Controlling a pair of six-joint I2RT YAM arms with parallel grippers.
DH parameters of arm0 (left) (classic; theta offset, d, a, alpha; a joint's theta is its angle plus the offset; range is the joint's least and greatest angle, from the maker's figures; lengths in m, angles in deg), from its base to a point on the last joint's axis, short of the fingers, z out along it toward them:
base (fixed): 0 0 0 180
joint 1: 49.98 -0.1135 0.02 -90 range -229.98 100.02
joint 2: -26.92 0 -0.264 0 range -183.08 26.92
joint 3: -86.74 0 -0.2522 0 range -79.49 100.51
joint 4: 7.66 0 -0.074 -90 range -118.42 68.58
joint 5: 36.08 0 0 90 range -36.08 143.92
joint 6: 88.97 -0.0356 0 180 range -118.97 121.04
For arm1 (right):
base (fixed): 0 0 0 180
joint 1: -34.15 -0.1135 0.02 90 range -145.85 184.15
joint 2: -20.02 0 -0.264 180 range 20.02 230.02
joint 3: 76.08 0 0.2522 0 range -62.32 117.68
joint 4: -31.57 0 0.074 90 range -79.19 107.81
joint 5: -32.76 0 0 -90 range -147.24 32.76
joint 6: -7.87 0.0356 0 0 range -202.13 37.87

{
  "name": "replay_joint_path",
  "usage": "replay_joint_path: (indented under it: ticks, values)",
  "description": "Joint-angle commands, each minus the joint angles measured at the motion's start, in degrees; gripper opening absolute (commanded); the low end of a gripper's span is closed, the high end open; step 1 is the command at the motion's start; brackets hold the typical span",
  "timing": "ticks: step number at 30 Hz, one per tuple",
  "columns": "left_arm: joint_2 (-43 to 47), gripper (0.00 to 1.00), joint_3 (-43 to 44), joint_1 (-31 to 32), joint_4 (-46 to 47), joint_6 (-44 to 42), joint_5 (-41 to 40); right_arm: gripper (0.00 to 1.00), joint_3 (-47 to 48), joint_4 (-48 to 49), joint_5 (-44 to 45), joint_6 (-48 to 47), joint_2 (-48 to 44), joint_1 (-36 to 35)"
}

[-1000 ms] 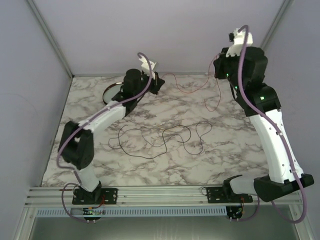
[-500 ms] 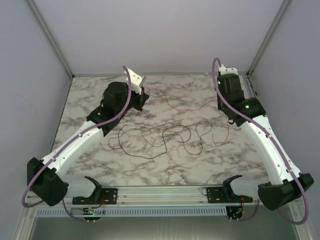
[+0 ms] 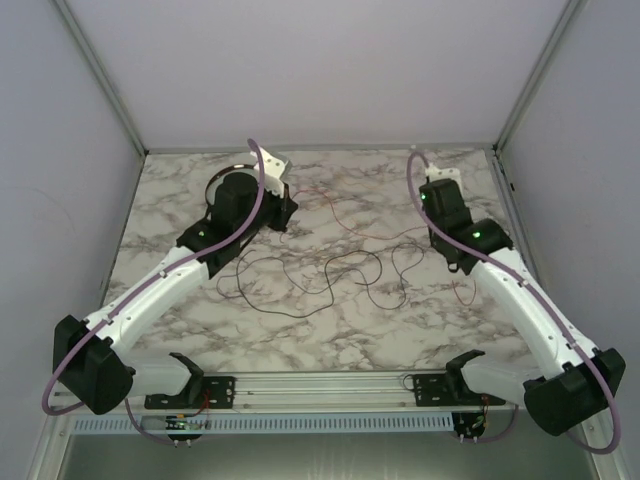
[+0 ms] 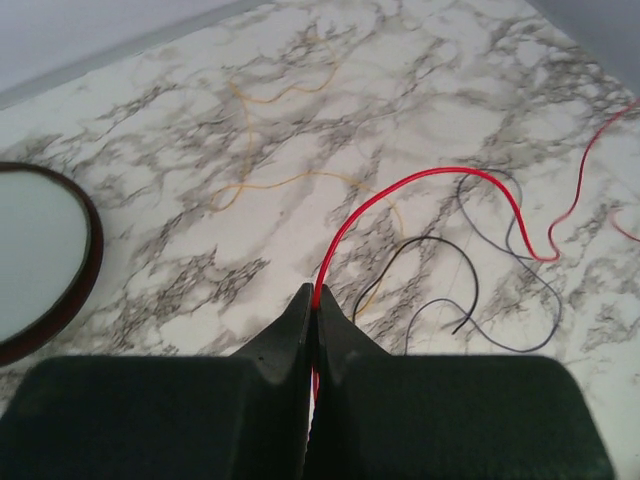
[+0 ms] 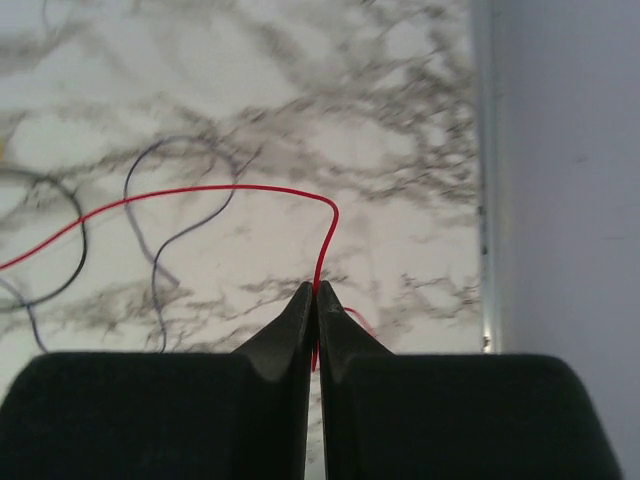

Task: Zip-tie the wires
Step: Untie the cable at the center of the board, then place the cable at the center of the board.

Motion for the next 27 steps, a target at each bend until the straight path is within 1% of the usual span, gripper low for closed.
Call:
replay_joint_path:
  ticks: [1,5,7,13,17,20,23,27]
  values:
    - [1.72,0.0,-0.57,-0.79,-5.69,1.16,-5.42,0.0,-6.48,6.79,-7.42,3.41,-0.16,-2.59]
    - [2.33,0.0,-1.42,-2.24,-12.55,2.34,-9.14,0.0,-10.91,10.48,-9.01,6.26,2.7,-6.28]
    - [3.15,0.0,-2.15,-3.6,-14.54,3.86,-10.71,0.0,-12.08,11.81,-10.31,7.08,4.44,-7.98]
    - [7.02,0.0,-4.9,-10.3,-19.56,8.05,-13.14,0.01,-14.05,16.96,-15.42,9.25,9.65,-13.21]
    - [8.69,0.0,-5.34,-13.61,-22.37,8.8,-14.64,0.01,-13.47,21.17,-18.97,10.16,14.22,-16.82]
    - [9.61,0.0,-6.1,-15.51,-24.07,9.57,-17.19,0.01,-11.89,22.91,-20.16,10.31,18.71,-19.2]
    - [11.03,0.0,-8.36,-17.47,-24.07,10.74,-19.0,0.01,-9.96,23.62,-20.59,9.94,23.22,-21.26]
    - [11.97,0.0,-11.52,-19.75,-23.49,11.66,-19.45,0.02,-7.91,23.78,-20.59,9.44,28.04,-23.52]
